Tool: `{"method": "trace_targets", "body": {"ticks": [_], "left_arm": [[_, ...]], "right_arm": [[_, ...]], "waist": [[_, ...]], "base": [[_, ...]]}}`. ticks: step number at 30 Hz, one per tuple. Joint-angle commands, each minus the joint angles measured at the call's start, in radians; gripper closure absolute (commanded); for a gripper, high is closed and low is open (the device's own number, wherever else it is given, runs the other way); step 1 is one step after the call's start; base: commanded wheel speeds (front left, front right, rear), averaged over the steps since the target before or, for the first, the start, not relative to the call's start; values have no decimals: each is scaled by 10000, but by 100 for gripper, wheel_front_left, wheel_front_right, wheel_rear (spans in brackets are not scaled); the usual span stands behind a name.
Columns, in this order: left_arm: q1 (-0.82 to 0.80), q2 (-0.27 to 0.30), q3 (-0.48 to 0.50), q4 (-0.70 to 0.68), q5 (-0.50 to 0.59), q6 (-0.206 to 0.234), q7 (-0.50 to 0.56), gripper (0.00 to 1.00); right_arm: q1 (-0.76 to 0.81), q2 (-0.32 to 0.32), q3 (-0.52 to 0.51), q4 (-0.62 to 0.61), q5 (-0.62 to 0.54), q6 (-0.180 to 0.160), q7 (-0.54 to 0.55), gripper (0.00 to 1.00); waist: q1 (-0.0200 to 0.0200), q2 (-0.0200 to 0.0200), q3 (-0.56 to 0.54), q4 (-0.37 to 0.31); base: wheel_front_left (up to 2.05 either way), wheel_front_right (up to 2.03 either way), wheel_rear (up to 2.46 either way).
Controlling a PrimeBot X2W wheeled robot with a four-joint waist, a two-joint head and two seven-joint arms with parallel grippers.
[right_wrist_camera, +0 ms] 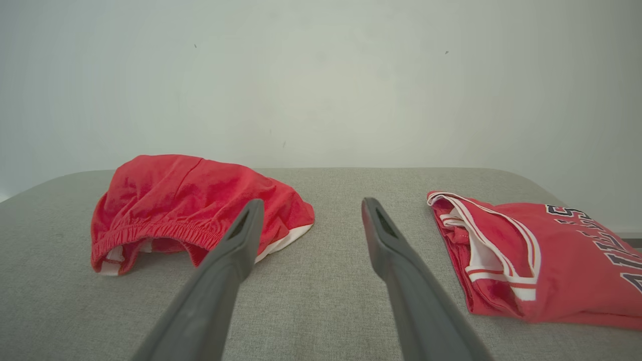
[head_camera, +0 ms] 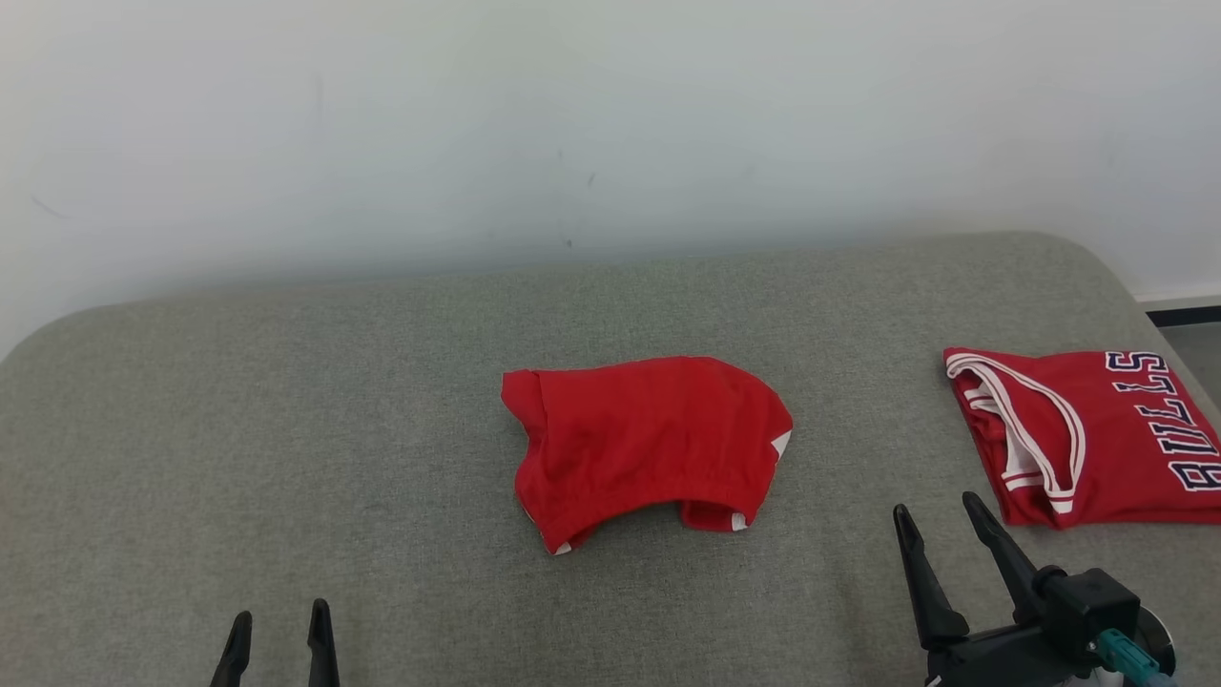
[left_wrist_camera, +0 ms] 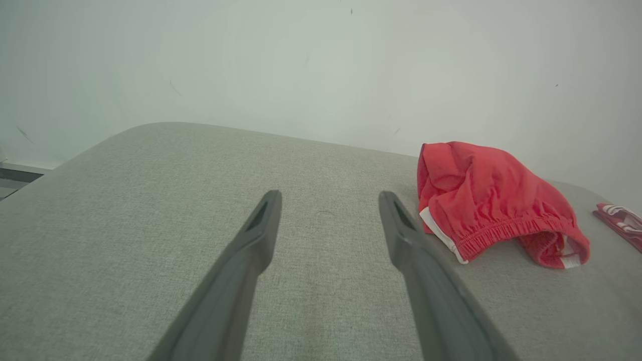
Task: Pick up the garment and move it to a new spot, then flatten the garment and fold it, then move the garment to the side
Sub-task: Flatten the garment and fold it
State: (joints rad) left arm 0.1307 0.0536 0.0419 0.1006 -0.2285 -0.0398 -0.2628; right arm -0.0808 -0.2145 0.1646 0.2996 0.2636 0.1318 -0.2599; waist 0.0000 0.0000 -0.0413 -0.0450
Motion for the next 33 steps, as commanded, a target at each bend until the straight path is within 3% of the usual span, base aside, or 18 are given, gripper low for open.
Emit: {"method": "trace_targets", "body": {"ticks": [1,17,25,33], "left_arm": [[-84,-11,-7,-39,85,18,-19,0],[-365,-33,-687,153,51,-32,-18,0],[-1316,-24,-1739,1494,-426,-403,318,0],[-2740,-24,-2183,3626,-631,-611,173,0]], "right_arm": [[1,-23,24,-21,62,-23,-44,0],[-136,-13,152,-1,104,-23,-57,0],[-282,-34,342,-20,136,-23,-51,0],[-688,-128,682,-153,151,-23,-53,0]], "waist": [[0,0,11,-2],[0,0,76,-158],[0,0,304,-614],[0,0,911,-1633]], "base": [[0,0,0],[0,0,0],[0,0,0],[0,0,0]]}}
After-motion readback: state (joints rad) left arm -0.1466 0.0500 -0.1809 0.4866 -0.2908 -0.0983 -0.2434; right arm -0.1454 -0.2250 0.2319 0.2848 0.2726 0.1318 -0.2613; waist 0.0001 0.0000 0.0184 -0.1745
